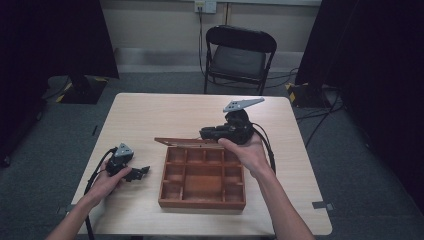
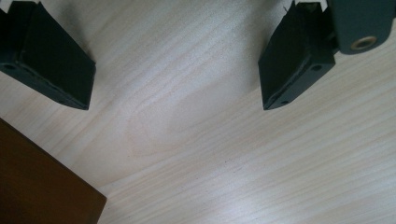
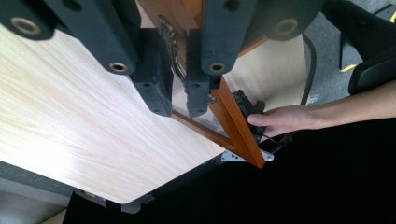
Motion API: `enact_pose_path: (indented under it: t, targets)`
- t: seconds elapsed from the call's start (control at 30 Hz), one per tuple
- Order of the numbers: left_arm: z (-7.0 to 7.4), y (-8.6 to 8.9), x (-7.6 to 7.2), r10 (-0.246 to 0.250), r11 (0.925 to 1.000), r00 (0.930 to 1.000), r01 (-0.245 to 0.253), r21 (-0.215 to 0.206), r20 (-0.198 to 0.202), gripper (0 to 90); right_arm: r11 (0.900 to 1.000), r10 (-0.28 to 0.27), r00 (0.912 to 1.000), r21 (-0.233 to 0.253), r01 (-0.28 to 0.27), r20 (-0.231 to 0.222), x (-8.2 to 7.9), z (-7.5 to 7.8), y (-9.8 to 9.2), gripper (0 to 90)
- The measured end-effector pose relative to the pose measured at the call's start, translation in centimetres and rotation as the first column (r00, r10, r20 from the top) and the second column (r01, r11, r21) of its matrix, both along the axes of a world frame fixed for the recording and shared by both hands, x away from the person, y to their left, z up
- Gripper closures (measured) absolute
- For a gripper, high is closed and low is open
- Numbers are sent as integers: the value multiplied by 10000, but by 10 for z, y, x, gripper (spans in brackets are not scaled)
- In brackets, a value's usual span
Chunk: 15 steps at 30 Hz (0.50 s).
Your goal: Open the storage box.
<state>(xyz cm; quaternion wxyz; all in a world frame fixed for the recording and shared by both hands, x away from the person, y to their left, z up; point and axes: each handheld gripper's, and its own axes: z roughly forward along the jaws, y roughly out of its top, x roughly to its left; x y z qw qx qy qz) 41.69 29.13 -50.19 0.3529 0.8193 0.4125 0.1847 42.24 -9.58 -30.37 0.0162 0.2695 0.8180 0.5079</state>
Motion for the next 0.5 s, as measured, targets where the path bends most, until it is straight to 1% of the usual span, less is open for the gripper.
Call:
enact_pose_path:
  t: [0.5]
  targets:
    - [0, 0, 0, 26, 10000, 10000, -26, -31, -1, 102, 10000, 40, 10000, -23, -40, -59, 0, 0, 0, 815]
